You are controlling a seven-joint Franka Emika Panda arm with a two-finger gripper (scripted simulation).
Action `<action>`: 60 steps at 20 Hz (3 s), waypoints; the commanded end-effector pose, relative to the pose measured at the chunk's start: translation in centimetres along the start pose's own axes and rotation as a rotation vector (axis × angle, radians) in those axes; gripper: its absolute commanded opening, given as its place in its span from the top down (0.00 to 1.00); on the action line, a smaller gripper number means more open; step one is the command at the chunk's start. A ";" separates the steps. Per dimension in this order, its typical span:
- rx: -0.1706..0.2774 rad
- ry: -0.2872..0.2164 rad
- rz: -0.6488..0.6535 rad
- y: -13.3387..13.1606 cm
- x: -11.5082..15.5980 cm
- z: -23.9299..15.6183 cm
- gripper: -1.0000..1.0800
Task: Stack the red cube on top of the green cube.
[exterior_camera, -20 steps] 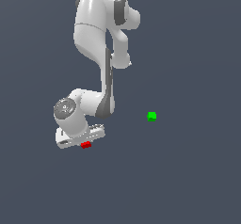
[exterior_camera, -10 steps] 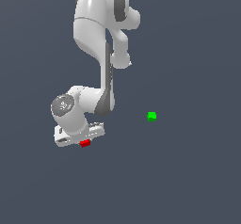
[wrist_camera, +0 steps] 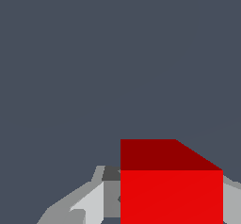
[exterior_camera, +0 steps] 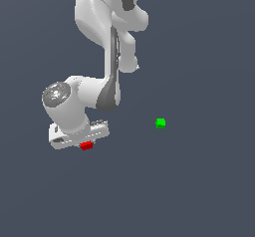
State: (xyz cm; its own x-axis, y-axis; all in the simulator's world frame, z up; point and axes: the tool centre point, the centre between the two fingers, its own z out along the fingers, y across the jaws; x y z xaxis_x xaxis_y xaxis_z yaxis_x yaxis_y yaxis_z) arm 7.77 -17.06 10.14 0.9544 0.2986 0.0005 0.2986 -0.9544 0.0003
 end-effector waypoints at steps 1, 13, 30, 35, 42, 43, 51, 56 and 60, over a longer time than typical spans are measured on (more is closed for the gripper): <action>0.000 -0.001 0.000 0.0 0.0 -1.1 1.00; 0.000 0.000 0.000 -0.4 0.0 -1.7 1.00; 0.000 0.000 0.000 -11.0 -1.3 -0.1 1.00; 0.000 0.000 0.000 -17.1 -2.0 0.9 1.00; 0.000 0.000 0.000 -25.5 -2.8 2.2 1.00; 0.000 0.000 0.000 -26.6 -2.9 2.4 1.00; 0.001 0.000 -0.001 -34.1 -3.5 3.6 1.00; 0.000 0.000 0.000 -36.6 -3.6 4.0 1.00; 0.000 0.000 0.000 -37.3 -3.5 4.1 1.00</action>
State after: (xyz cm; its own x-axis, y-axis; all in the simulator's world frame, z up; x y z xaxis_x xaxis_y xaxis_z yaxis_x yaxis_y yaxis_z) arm -6.70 17.34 6.03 0.9538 0.3004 -0.0009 0.3004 -0.9538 -0.0006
